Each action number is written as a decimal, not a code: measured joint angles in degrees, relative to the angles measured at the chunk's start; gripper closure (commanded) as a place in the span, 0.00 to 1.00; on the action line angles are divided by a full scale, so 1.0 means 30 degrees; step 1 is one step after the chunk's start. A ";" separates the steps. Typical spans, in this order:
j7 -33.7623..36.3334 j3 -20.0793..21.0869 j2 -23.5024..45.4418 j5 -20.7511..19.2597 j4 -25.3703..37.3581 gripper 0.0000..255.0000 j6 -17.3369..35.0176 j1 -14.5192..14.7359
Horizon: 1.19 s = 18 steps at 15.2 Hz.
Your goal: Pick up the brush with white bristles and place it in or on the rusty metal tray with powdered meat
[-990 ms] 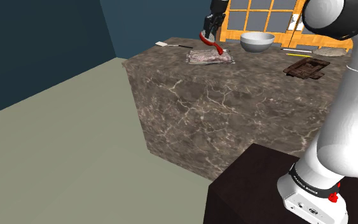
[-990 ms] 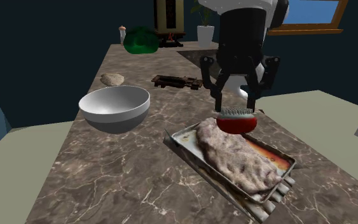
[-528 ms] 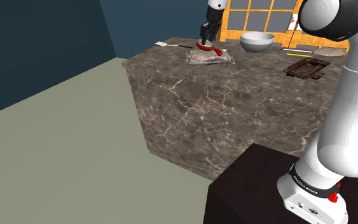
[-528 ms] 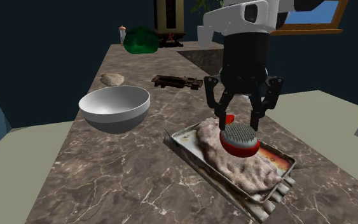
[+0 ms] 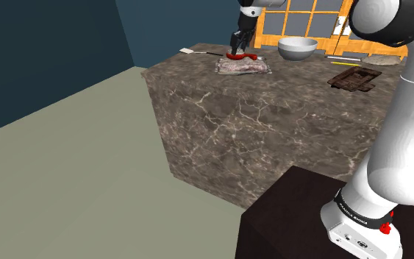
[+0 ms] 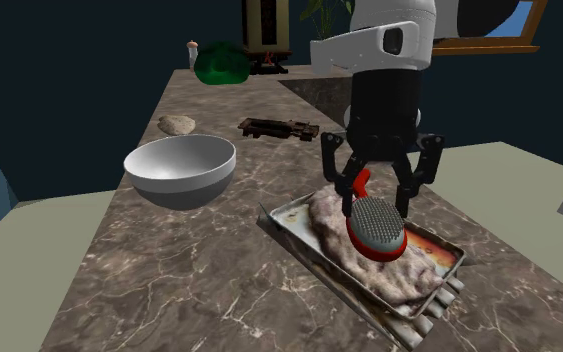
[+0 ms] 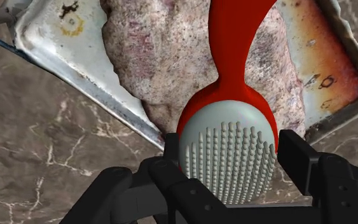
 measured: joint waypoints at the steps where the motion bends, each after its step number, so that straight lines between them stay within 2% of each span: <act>1: 0.0005 0.0002 -0.0035 -0.0016 -0.0088 1.00 0.0078 0.0010; 4: -0.0030 0.0000 0.0074 0.0019 -0.0015 1.00 -0.0065 -0.0027; 5: -0.0017 -0.0001 0.0067 0.0007 -0.0024 0.00 -0.0068 -0.0022; 11: 0.0009 0.0000 0.0257 -0.0027 -0.0270 0.00 -0.0143 -0.0024; 15: 0.0200 -0.0102 -0.0345 -0.0337 0.0816 0.00 -0.1757 -0.0040; 18: 0.0222 -0.0134 -0.0460 -0.0391 0.1153 0.00 -0.2214 -0.0066</act>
